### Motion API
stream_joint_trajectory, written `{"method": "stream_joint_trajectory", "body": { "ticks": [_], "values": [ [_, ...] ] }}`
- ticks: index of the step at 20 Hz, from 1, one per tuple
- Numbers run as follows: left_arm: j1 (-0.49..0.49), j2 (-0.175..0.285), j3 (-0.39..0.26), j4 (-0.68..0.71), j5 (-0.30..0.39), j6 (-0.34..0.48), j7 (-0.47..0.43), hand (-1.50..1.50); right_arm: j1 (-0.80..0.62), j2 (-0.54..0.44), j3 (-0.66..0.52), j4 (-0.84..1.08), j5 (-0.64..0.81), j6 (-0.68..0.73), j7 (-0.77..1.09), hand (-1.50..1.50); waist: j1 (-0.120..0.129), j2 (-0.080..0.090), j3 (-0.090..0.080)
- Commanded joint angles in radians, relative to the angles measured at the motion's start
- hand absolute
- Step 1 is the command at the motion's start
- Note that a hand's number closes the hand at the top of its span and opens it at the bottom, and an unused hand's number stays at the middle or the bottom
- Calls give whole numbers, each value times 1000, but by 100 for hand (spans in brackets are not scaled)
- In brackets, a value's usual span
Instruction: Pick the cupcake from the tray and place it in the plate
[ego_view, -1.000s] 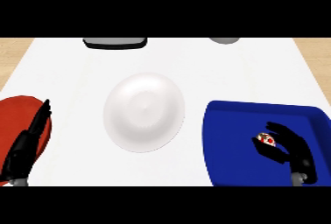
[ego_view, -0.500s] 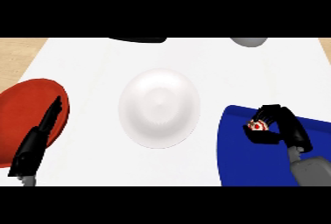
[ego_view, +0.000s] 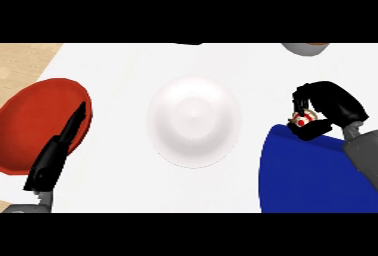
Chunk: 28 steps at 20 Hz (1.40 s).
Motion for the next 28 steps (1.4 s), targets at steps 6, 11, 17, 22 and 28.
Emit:
{"method": "stream_joint_trajectory", "body": {
  "ticks": [6, 11, 17, 22, 28],
  "values": [
    [3, 9, 46, 43, 23, 2, -2, 0, -252, 40, -97, 274, 8, -130, -401, 150, -59, -13, 1],
    [13, -16, 32, 58, -18, 46, -4, 0, -372, 103, -162, 356, -88, -97, -646, 150, -99, -26, -1],
    [39, 8, 76, 33, 11, 29, 17, 0, -482, 179, -168, 513, -131, 55, -860, 150, -137, -41, -4],
    [69, 14, 110, 47, 13, 30, -18, 0, -599, 304, -152, 580, -101, 97, -837, 150, -161, -48, -5],
    [27, -4, 119, 90, -10, 41, 7, 0, -597, 468, -125, 554, -68, 84, -725, 150, -187, -53, -6]
  ]
}}
